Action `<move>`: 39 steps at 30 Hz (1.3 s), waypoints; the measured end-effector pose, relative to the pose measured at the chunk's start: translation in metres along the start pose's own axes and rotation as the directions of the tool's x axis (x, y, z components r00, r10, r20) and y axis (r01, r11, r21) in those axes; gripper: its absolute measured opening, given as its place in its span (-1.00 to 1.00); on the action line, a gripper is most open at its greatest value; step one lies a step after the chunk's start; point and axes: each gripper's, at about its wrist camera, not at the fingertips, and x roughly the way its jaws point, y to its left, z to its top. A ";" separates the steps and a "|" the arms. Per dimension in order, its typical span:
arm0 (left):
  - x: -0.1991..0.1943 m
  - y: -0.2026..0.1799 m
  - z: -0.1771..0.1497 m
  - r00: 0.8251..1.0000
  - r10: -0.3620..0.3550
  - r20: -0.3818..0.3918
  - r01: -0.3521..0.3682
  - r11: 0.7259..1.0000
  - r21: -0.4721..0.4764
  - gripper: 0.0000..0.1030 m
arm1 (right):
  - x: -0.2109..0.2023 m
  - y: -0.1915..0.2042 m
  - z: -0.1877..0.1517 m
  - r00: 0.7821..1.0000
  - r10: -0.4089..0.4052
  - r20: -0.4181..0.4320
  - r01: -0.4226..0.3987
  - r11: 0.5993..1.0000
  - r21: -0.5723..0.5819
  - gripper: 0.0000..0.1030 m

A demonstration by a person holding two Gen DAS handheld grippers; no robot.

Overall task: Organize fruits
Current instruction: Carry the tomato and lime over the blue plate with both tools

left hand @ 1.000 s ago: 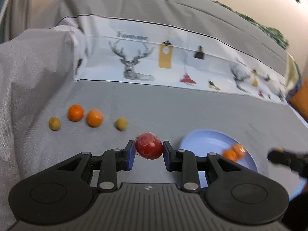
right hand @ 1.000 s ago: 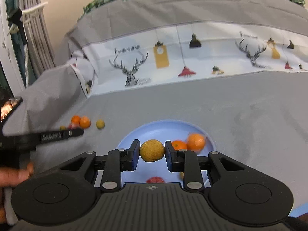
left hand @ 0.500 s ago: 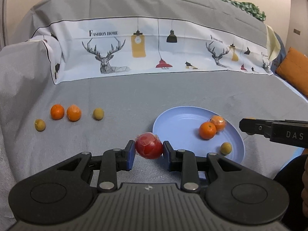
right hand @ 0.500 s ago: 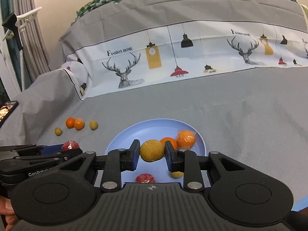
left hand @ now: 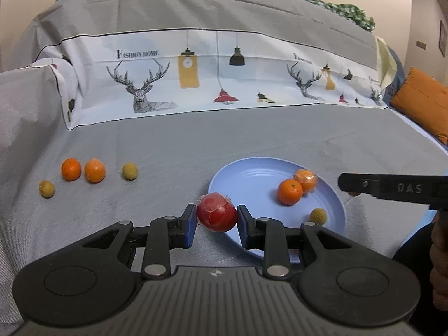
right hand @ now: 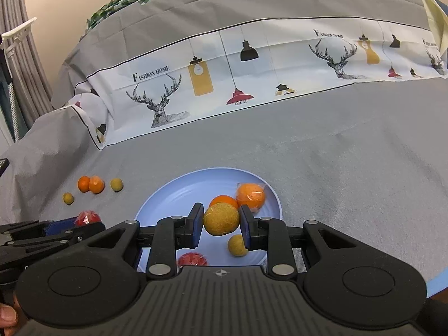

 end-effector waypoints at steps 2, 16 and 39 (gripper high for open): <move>0.001 -0.001 0.000 1.000 -0.016 0.007 0.016 1.000 -0.003 -0.34 | 0.001 0.001 0.000 1.000 -0.001 -0.003 0.001 1.000 -0.005 -0.44; 0.017 -0.023 -0.009 0.998 -0.070 -0.006 0.070 0.995 0.065 -0.34 | 0.007 0.008 -0.003 1.000 -0.016 -0.020 0.015 0.999 -0.042 -0.44; 0.023 -0.027 -0.012 0.995 -0.095 -0.010 0.095 0.993 0.063 -0.34 | 0.009 0.014 -0.005 1.000 -0.021 -0.023 0.020 0.997 -0.074 -0.44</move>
